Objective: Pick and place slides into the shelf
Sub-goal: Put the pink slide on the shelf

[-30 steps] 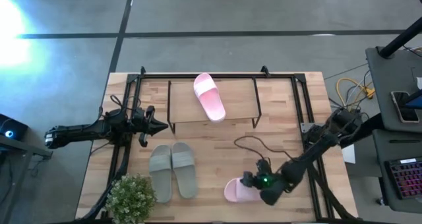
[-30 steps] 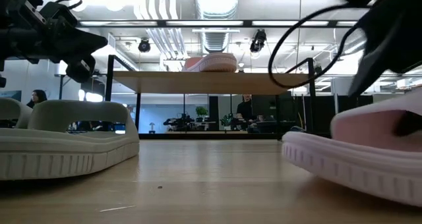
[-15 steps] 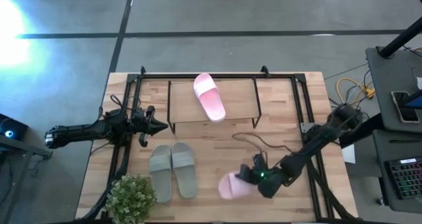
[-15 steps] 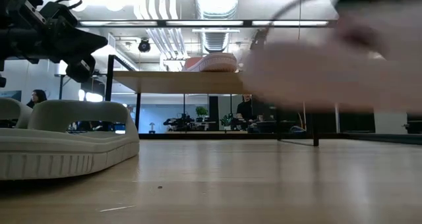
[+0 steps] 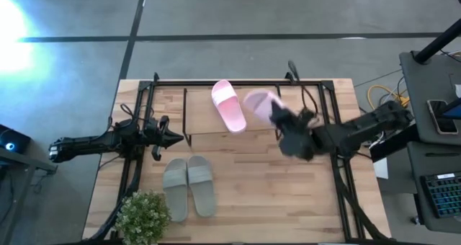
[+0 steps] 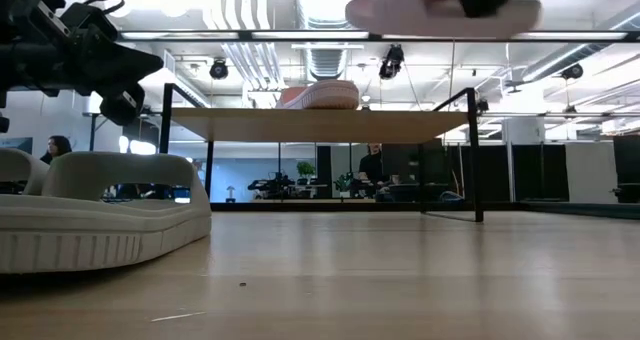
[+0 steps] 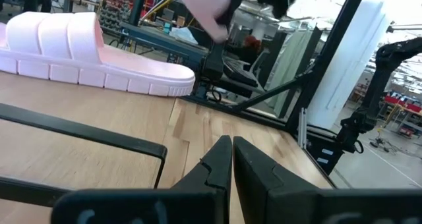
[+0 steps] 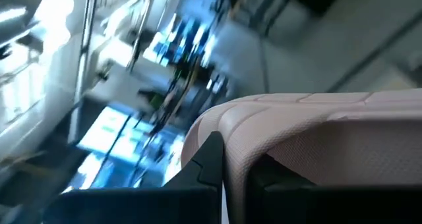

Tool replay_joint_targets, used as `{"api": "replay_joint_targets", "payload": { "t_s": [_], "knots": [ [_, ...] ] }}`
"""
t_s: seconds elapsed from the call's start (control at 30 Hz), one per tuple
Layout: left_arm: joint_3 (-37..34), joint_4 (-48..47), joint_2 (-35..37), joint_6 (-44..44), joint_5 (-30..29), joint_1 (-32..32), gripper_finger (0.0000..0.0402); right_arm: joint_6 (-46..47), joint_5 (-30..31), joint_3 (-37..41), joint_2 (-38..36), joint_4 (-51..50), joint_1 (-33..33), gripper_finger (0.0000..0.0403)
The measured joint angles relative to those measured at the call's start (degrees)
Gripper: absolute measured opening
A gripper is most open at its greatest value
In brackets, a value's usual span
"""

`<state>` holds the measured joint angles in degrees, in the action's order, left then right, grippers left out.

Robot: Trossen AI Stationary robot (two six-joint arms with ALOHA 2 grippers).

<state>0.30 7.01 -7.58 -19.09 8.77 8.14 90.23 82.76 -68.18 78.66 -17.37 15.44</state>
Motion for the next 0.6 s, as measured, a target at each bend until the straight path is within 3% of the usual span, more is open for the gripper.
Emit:
{"api": "replay_joint_targets", "payload": {
  "t_s": [0.13, 0.3, 0.6],
  "knots": [
    [0.00, 0.01, 0.12, 0.00, -0.02, -0.01, 0.0001, -11.40, -1.65, -6.62, 3.42, -0.21, -10.93, 0.0012],
    [0.00, 0.02, 0.10, 0.00, -0.02, -0.01, 0.0001, -9.24, -12.63, -11.45, 10.77, -0.30, -21.82, 0.0012],
    [0.00, 0.01, 0.19, 0.00, -0.01, 0.00, 0.0001, 1.24, -10.31, -16.94, 23.31, -6.89, -23.99, 0.0015]
  ]
}}
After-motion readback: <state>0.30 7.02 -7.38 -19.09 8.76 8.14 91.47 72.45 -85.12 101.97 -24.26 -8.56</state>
